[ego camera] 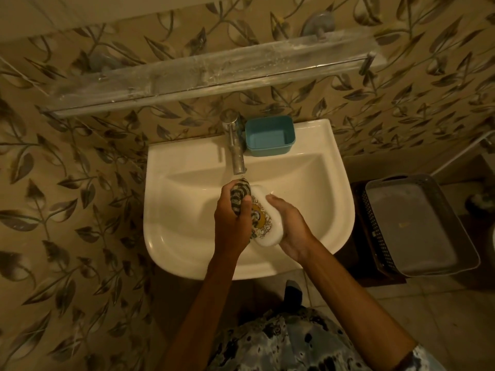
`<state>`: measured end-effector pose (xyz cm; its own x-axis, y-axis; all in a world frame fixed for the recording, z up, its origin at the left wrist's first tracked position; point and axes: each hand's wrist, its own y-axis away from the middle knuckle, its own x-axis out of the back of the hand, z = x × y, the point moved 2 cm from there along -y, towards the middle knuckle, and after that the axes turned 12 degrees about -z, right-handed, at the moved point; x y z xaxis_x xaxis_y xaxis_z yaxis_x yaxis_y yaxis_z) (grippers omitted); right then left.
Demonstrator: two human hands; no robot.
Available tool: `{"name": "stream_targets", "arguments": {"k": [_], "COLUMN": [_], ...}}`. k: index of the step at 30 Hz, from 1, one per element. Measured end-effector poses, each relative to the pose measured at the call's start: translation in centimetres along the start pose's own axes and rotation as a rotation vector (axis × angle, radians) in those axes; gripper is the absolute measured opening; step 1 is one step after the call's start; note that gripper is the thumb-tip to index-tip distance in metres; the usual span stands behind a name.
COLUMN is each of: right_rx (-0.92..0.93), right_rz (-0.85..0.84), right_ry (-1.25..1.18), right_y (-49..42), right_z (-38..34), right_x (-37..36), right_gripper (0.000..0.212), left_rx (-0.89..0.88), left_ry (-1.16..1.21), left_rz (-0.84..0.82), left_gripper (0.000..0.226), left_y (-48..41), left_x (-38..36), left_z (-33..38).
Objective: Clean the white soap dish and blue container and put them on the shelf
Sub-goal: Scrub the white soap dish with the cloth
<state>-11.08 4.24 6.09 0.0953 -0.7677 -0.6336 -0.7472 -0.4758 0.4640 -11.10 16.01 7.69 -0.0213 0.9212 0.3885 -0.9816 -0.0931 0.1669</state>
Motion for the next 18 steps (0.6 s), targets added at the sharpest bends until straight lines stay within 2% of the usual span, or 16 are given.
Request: {"name": "stream_targets", "arguments": {"k": [3,5,8,14,18], "right_rx": [-0.074,-0.057,-0.009,0.007,0.111], "right_rz": [-0.16,-0.194,-0.185,-0.124,-0.135], "right_ry": [-0.272,-0.347,-0.378,-0.386,-0.411], "right_y": [0.3,0.2,-0.6,-1.5,-1.9], "right_z": [0.3,0.2,-0.3,-1.8,-1.5], "right_x": [-0.5,-0.5,-0.2,1.1,1.6], "right_gripper": [0.049,0.051,0.06,0.063,0.055], "left_rx": [-0.061,-0.112,-0.185,-0.319,-0.39], "left_ry": [-0.07,-0.098,-0.106,-0.214,-0.343], "left_rz": [-0.021,-0.056,-0.124,-0.272,-0.228], "left_gripper": [0.047,0.047,0.047,0.048,0.052], "left_y": [-0.1,0.2,0.8,4.7,5.1], "left_x": [0.1,-0.2,-0.9,-3.3,-4.1], "left_z": [0.6,1.0,1.1,2.0,2.0]}}
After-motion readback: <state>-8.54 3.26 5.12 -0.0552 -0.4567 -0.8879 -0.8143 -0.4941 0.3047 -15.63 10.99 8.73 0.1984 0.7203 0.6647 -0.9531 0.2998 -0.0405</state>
